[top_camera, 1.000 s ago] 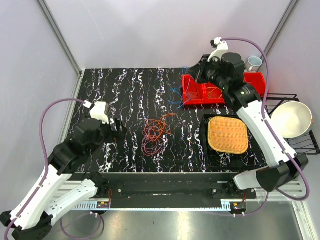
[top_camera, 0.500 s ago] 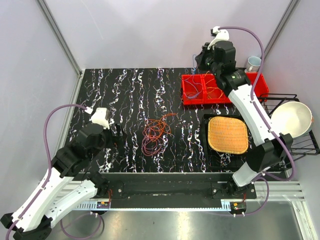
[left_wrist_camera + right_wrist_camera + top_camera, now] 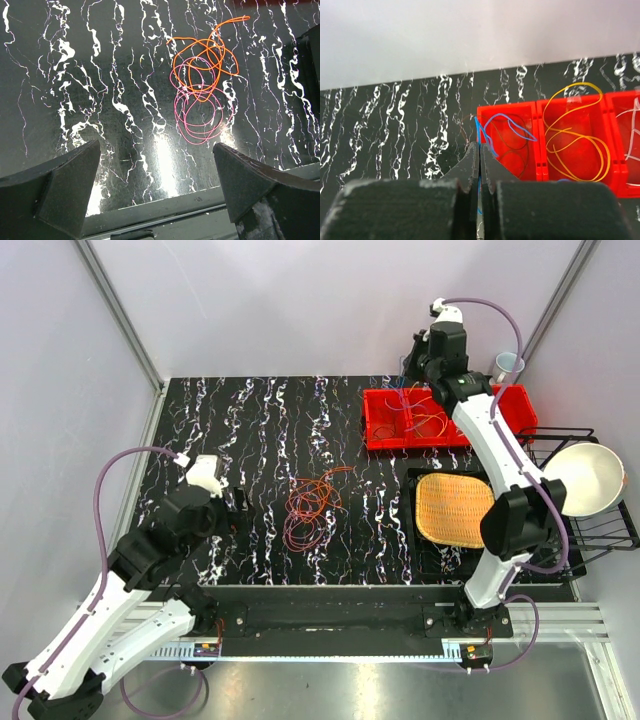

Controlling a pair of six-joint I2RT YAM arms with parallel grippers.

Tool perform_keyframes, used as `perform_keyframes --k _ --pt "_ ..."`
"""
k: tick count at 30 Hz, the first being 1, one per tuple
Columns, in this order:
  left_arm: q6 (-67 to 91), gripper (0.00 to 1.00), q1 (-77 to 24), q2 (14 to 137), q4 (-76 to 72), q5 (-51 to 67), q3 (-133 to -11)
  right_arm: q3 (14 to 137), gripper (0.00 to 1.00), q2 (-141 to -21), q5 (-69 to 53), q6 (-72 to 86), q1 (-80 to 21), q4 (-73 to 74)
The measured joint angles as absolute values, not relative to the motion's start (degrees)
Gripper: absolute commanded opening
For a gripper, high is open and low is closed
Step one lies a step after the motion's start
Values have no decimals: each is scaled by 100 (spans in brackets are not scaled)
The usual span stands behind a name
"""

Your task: Untangle the cables

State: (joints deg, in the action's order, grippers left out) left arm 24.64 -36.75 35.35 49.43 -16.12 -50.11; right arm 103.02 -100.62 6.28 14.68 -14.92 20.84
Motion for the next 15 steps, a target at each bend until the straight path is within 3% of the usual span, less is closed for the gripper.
perform_keyframes --k 15 --pt "2464 99 -3627 3489 4925 -1634 -5011 10639 0 -10844 91 1804 -1452 1916"
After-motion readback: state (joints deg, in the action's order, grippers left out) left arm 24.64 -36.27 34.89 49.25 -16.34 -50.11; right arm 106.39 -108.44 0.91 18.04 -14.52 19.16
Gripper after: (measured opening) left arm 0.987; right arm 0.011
